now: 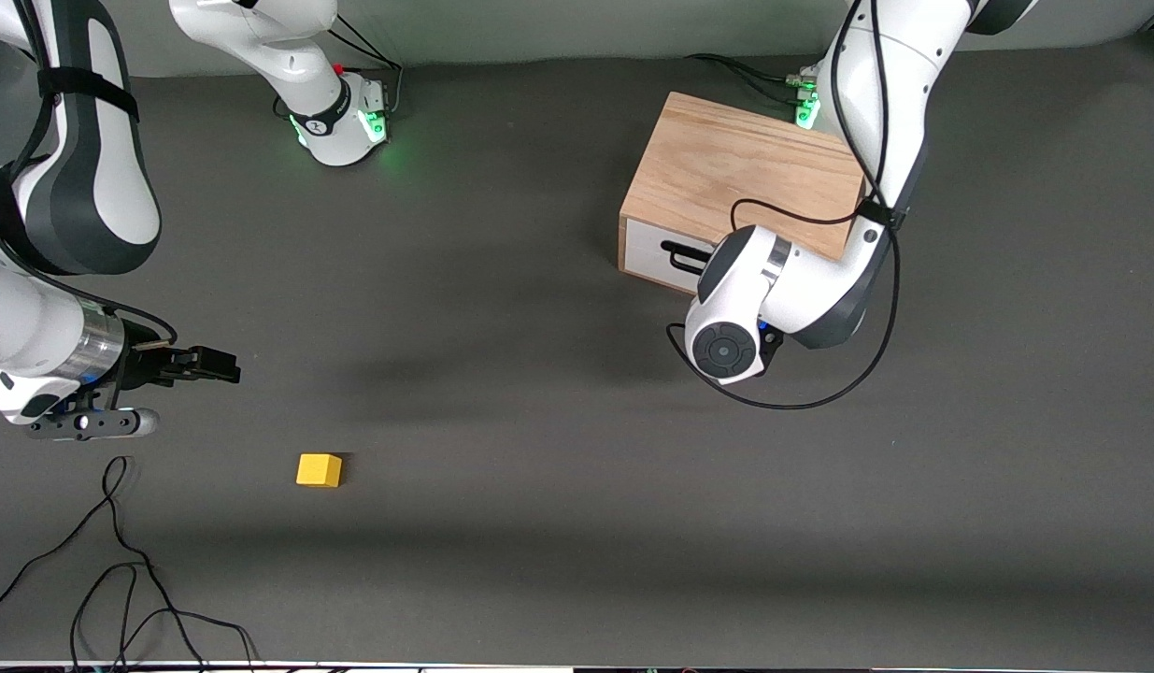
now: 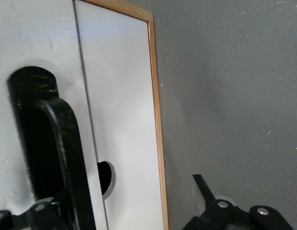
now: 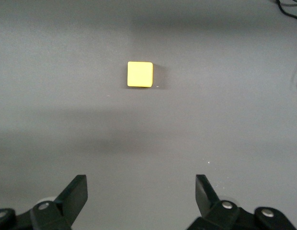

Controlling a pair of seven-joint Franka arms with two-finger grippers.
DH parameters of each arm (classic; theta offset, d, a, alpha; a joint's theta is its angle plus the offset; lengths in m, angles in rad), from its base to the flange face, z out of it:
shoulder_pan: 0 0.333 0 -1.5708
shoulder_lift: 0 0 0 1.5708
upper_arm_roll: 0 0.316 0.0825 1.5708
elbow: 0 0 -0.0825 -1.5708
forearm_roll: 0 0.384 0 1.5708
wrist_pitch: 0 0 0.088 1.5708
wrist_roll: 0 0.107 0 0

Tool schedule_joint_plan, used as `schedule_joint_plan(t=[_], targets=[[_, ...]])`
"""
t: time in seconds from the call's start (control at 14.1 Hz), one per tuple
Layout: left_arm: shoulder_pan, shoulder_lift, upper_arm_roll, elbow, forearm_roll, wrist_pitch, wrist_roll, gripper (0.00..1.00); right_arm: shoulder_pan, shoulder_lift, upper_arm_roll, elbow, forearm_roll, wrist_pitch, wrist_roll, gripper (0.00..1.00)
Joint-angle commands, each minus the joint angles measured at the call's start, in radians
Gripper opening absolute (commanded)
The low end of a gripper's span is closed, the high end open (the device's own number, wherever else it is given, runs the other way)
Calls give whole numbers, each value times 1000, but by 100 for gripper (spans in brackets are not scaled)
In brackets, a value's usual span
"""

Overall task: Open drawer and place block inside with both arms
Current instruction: 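Pull the drawer open with the left gripper while the right gripper reaches the cube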

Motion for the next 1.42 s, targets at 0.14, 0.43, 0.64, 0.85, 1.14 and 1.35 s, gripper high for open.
schedule_joint_plan(t=[0.14, 0.43, 0.64, 0.85, 1.14, 1.35], targets=[[-10, 20, 8, 9, -7, 63, -13, 100, 9, 9, -6, 32, 14, -4, 15, 100], [-10, 43, 8, 21, 9, 153, -9, 100, 7, 50, -6, 78, 11, 1, 14, 100], [-5, 41, 10, 63, 77, 156, -4, 100, 7, 87, -4, 98, 11, 1, 14, 100], [-2, 41, 13, 80, 110, 188, 2, 100, 9, 148, -4, 124, 8, 48, 12, 100], [4, 46, 14, 86, 153, 276, 5, 100, 9, 257, -3, 145, 11, 148, 15, 100], [6, 45, 16, 121, 153, 291, 5, 100, 12, 359, 5, 210, 14, 168, 17, 100]])
